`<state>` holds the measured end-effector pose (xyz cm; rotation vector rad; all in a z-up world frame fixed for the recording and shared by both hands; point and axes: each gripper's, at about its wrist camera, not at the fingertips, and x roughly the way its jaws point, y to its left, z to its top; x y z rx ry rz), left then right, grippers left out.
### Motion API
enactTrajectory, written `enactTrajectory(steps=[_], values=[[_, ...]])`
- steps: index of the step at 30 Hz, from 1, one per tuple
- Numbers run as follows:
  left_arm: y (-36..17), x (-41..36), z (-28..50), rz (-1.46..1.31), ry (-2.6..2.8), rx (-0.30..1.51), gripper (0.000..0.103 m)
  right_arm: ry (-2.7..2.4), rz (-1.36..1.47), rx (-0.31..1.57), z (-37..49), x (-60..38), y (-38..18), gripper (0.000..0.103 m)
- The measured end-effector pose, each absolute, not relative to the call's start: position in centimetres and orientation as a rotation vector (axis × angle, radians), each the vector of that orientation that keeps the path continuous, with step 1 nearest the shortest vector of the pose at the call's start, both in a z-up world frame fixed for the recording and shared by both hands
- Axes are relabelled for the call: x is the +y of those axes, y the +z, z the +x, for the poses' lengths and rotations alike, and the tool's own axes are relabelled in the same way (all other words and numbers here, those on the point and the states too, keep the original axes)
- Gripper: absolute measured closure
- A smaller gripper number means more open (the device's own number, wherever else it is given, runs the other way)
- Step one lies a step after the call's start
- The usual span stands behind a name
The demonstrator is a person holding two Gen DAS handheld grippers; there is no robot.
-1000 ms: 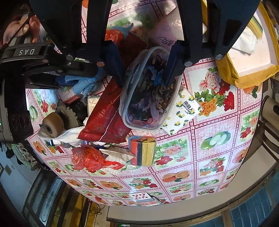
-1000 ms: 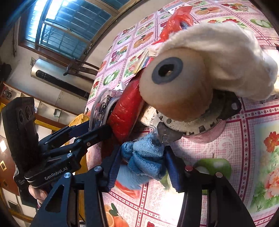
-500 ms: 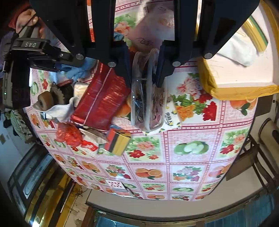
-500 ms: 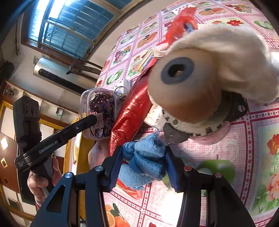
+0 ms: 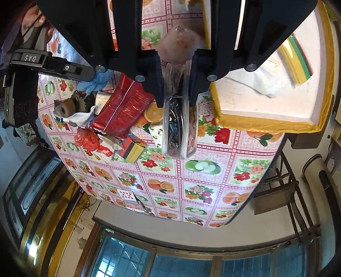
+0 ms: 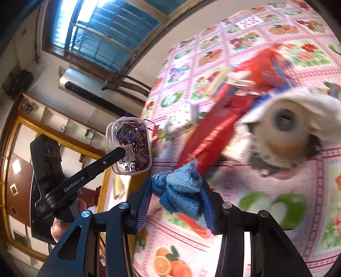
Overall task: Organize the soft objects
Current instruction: 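Carry pencil case into yellow-rimmed box with left tool while right tool drops blue cloth there, then grasp the red-and-blue plush toy with the right tool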
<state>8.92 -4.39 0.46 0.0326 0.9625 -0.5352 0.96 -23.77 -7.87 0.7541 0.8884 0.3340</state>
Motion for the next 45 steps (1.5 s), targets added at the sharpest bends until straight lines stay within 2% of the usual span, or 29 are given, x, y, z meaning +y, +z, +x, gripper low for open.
enactTrajectory(steps=[6,12,16,18,19,20,21,23,26,28,34,40,45], values=[[1.9,2.0,7.8,0.022,-0.315,0.879,0.084,0.474,0.687,0.908,6.0,-16.3,-6.0,0.058],[-0.5,5.8,7.2,0.040,-0.147,0.883,0.083,0.542,0.588,0.986,9.4,-8.4,-7.2,0.058],[-1.7,6.5,6.9,0.039,-0.113,0.897,0.082,0.599,0.603,1.001,9.2,-6.6,-8.2,0.053],[-1.5,6.6,6.0,0.076,-0.080,0.873,0.081,0.600,0.607,0.990,8.4,-6.9,-7.9,0.041],[-1.4,6.4,5.6,0.087,-0.074,0.864,0.079,0.598,0.598,0.980,7.9,-7.4,-7.6,0.038],[-1.2,6.2,5.2,0.086,-0.083,0.861,0.070,0.597,0.593,0.968,7.3,-7.9,-7.2,0.031],[-1.0,5.9,4.8,0.076,-0.101,0.855,0.052,0.588,0.586,0.950,6.7,-8.6,-6.9,0.027],[-0.3,5.7,4.0,0.052,-0.124,0.833,0.034,0.580,0.569,0.928,5.4,-9.9,-6.0,0.027],[1.3,4.9,2.4,0.034,-0.168,0.796,0.032,0.566,0.557,0.882,2.8,-12.7,-4.9,0.027],[2.3,4.3,1.1,-0.023,-0.226,0.778,0.021,0.544,0.551,0.859,1.2,-14.9,-4.5,0.027],[2.8,0.2,-2.8,-0.153,-0.352,0.627,0.020,0.471,0.614,0.800,-3.0,-21.3,-4.1,0.024],[0.1,-5.3,-4.7,-0.059,-0.344,0.457,0.020,0.421,0.585,0.763,-5.1,-24.3,-3.4,0.022],[-1.4,-5.4,-5.0,-0.083,-0.272,0.377,0.020,0.330,0.515,0.764,-6.2,-25.5,-3.8,0.020]])
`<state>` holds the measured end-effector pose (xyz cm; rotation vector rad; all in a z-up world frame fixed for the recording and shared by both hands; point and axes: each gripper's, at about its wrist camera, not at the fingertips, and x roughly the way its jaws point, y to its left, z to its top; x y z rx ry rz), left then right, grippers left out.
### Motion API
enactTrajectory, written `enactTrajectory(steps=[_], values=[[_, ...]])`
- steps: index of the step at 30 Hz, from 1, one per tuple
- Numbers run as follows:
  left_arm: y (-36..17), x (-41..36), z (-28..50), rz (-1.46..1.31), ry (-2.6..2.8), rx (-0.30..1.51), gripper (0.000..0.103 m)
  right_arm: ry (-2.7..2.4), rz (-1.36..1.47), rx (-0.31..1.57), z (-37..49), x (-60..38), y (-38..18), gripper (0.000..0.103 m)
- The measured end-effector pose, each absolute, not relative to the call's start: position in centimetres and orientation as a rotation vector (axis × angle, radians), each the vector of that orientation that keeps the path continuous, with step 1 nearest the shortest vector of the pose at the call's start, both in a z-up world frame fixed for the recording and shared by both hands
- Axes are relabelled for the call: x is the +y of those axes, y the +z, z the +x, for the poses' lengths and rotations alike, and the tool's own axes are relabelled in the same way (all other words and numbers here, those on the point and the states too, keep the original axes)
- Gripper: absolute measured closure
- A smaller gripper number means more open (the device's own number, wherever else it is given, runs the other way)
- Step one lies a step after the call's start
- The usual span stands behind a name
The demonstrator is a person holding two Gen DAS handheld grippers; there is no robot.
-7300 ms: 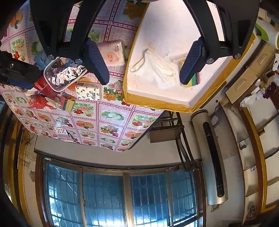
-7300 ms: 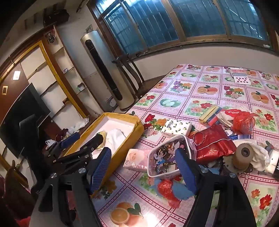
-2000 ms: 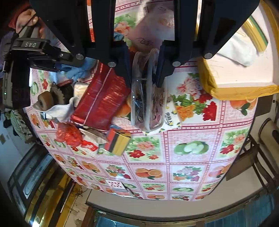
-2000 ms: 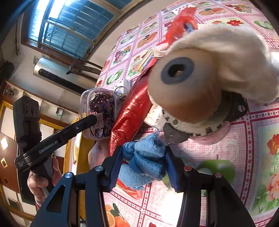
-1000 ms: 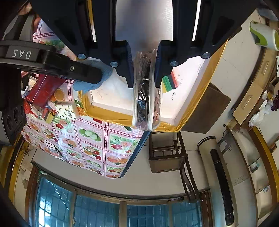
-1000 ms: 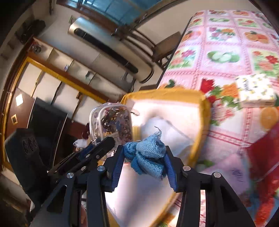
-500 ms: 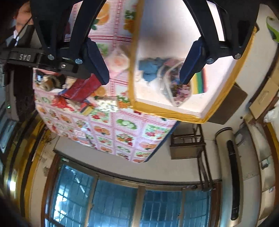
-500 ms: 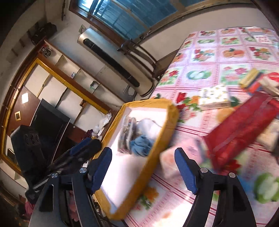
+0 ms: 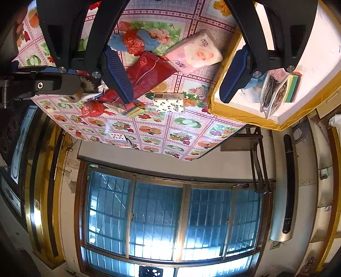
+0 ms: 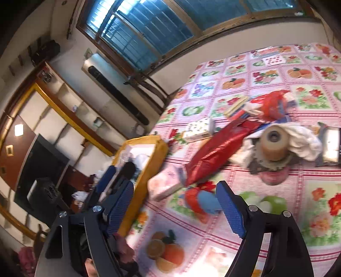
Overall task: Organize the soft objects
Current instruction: 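Grasp the red-and-blue plush toy with the right tool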
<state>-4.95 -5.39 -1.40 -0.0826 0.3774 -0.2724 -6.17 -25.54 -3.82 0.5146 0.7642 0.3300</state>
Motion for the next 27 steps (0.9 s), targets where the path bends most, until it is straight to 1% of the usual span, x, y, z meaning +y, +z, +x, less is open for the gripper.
enactTrajectory(steps=[3,6,7,8,10,11,18,22,27], values=[[-2.1,-5.1,-5.9,-0.069,-0.214,0.292,0.020,0.316,0.528,0.779,-6.0,-26.7,-4.6,0.020],[-1.8,-5.2,-6.0,-0.051,-0.194,0.271,0.019,0.314,0.550,0.795,-6.0,-27.6,-5.4,0.020],[-1.9,-5.4,-5.9,-0.041,-0.193,0.274,0.018,0.317,0.551,0.797,-5.9,-27.6,-5.6,0.020],[-2.0,-5.6,-5.8,-0.031,-0.188,0.285,0.013,0.319,0.547,0.800,-5.9,-27.6,-5.7,0.020],[-2.1,-5.5,-5.8,-0.027,-0.139,0.290,0.008,0.323,0.528,0.808,-5.9,-27.1,-5.9,0.020],[-2.1,-5.3,-5.8,-0.034,-0.118,0.294,0.000,0.321,0.514,0.814,-5.8,-26.8,-6.0,0.020],[-2.9,-3.5,-5.4,-0.121,-0.076,0.363,0.000,0.279,0.365,0.869,-5.0,-25.0,-7.1,0.020],[-3.3,-3.1,-3.4,-0.111,-0.119,0.514,0.000,0.293,0.288,0.905,-4.7,-24.3,-7.8,0.020],[-1.8,-3.0,-0.8,-0.145,-0.202,0.667,0.000,0.338,0.163,0.944,-3.2,-22.5,-8.8,0.020]])
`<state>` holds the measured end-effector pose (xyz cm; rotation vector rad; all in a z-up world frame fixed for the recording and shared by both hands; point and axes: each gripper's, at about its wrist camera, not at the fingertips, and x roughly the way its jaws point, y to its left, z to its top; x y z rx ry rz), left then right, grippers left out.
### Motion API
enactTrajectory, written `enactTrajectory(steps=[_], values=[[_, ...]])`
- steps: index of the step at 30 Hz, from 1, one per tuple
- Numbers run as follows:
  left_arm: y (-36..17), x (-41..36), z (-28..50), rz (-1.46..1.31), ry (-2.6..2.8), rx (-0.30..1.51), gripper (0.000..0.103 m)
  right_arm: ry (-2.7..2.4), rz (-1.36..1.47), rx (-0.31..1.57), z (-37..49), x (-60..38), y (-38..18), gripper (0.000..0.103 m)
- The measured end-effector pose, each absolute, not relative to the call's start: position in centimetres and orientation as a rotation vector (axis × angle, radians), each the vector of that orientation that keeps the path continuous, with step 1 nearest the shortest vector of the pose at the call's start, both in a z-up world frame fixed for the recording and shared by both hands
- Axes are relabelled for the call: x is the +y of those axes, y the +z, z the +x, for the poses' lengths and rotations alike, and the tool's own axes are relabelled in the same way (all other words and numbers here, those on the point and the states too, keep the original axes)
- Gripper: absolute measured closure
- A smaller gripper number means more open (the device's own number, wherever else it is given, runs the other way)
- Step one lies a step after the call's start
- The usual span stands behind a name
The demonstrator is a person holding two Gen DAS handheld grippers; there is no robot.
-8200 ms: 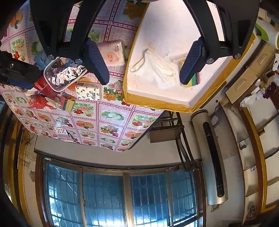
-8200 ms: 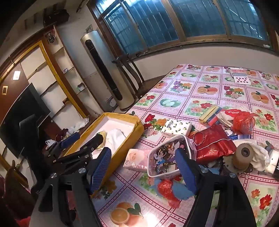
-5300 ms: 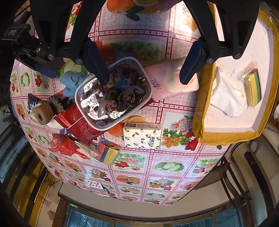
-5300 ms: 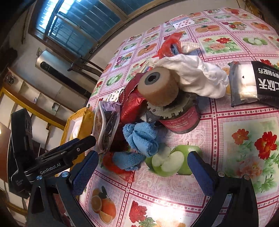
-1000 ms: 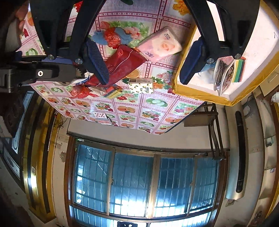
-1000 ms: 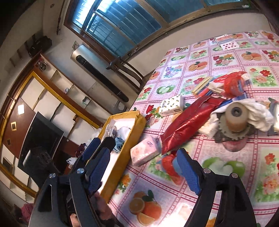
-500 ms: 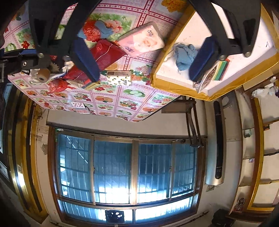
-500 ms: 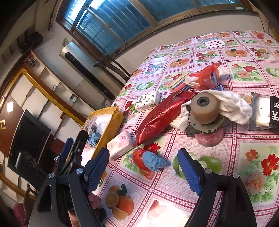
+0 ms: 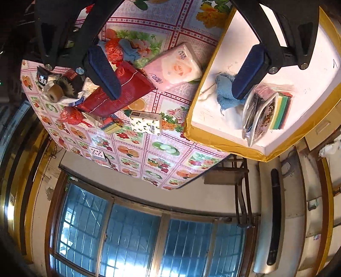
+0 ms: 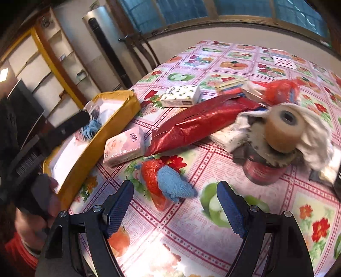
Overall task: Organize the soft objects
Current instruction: 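Grasp the red-and-blue plush toy with the right tool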
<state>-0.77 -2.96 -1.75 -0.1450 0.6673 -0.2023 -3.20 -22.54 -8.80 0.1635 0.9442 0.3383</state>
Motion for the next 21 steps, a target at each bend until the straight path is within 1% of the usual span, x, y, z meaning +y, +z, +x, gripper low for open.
enactTrajectory(steps=[3,6,9,10,13,14,15,17,21], values=[[-2.0,-4.2,1.7,-0.080,-0.239,0.824,0.000,0.352,0.075,0.972,-1.9,-20.9,-9.5,0.021],[-2.7,-5.8,3.0,-0.011,-0.278,0.898,0.000,0.379,0.029,0.974,-1.1,-19.6,-10.0,0.022],[-3.9,-6.8,4.3,0.025,-0.314,1.016,0.000,0.372,0.026,0.978,-0.2,-19.2,-10.6,0.024],[-4.3,-7.1,4.6,0.031,-0.323,1.046,0.000,0.373,0.032,0.991,0.2,-19.2,-10.9,0.026],[-4.5,-7.4,5.0,0.067,-0.323,1.071,0.000,0.361,0.022,0.991,0.6,-19.1,-11.1,0.043],[-4.5,-7.4,5.2,0.077,-0.312,1.071,0.000,0.372,0.025,0.994,0.7,-19.0,-11.1,0.052],[-4.6,-7.1,5.4,0.072,-0.301,1.077,0.000,0.372,0.025,0.995,0.7,-19.0,-11.1,0.057],[-4.7,-6.4,5.8,0.034,-0.277,1.091,0.000,0.371,0.010,0.994,0.5,-18.9,-11.1,0.060],[-5.6,-6.2,6.6,0.000,-0.237,1.129,0.000,0.375,0.035,0.997,0.4,-19.4,-11.1,0.060]])
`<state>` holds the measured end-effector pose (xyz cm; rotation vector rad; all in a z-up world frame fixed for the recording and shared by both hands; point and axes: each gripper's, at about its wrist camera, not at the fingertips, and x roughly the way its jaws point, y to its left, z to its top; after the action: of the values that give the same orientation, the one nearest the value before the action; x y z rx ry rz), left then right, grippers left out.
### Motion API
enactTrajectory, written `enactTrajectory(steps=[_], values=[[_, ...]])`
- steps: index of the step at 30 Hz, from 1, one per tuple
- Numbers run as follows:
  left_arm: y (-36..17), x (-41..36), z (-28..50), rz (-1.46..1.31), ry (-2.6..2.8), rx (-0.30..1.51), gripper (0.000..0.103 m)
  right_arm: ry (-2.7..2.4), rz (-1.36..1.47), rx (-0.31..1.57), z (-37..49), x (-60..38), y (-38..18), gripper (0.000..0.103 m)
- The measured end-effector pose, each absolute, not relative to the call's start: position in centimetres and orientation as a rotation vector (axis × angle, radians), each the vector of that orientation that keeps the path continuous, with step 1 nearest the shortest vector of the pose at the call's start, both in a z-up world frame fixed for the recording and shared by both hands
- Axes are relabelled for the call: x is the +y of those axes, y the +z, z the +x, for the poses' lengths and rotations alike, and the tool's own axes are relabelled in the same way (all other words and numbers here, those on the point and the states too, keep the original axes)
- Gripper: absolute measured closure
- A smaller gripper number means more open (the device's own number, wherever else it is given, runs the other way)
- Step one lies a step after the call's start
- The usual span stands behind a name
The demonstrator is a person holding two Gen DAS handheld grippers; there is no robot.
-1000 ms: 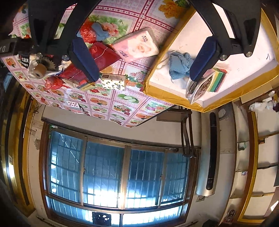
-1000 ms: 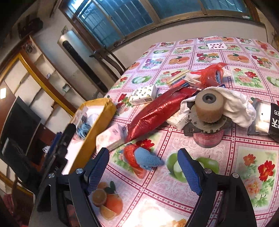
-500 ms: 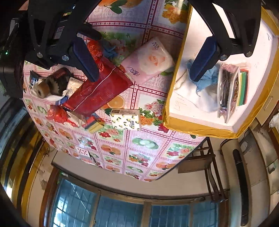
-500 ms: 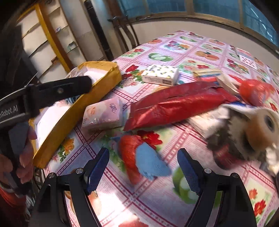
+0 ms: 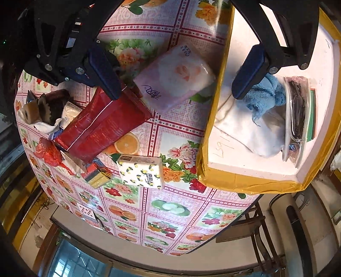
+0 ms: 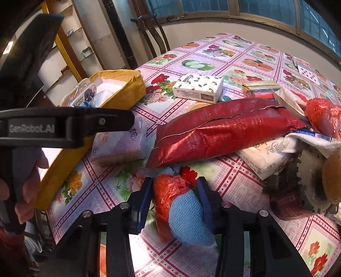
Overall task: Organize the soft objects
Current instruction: 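Grasp the red-and-blue plush toy with the right tool, then grasp the pink tissue pack with left tool while right tool holds the plush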
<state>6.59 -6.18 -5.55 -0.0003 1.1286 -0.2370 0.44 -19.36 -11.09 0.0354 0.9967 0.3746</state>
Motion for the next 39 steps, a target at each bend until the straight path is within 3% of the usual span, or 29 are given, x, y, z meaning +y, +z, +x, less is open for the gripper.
enactTrajectory(steps=[7,12,16,18,19,20,30,32,35,39], values=[[-7.6,-7.1,7.6,0.010,-0.133,1.198,0.000,0.384,0.062,1.000,0.0,-20.1,-11.1,0.060],[-8.7,-6.7,7.6,-0.029,-0.097,1.206,0.003,0.388,0.087,0.997,-0.2,-20.7,-11.1,0.066],[-8.0,-6.4,7.3,-0.031,-0.096,1.176,0.026,0.390,0.109,0.997,-0.5,-21.0,-11.1,0.067],[-7.8,-6.3,6.9,-0.027,-0.095,1.157,0.043,0.394,0.117,0.996,-0.7,-21.0,-11.1,0.067],[-7.7,-6.1,6.6,-0.021,-0.083,1.140,0.077,0.396,0.121,0.996,-0.9,-20.9,-11.1,0.067],[-7.8,-5.8,6.6,-0.042,-0.095,1.142,0.096,0.398,0.126,0.994,-1.0,-21.0,-11.1,0.067],[-6.9,-5.8,4.6,-0.049,-0.187,1.113,0.093,0.383,0.155,1.000,-1.9,-21.1,-11.1,0.067],[-6.1,-5.9,4.2,-0.053,-0.234,1.113,0.073,0.381,0.157,1.001,-1.9,-21.1,-11.2,0.067],[-4.5,-6.3,3.2,-0.042,-0.293,1.097,0.050,0.381,0.158,1.002,-1.8,-21.1,-11.1,0.067],[-3.8,-7.3,2.2,-0.002,-0.374,1.126,0.034,0.386,0.170,1.001,-1.8,-21.3,-11.2,0.067]])
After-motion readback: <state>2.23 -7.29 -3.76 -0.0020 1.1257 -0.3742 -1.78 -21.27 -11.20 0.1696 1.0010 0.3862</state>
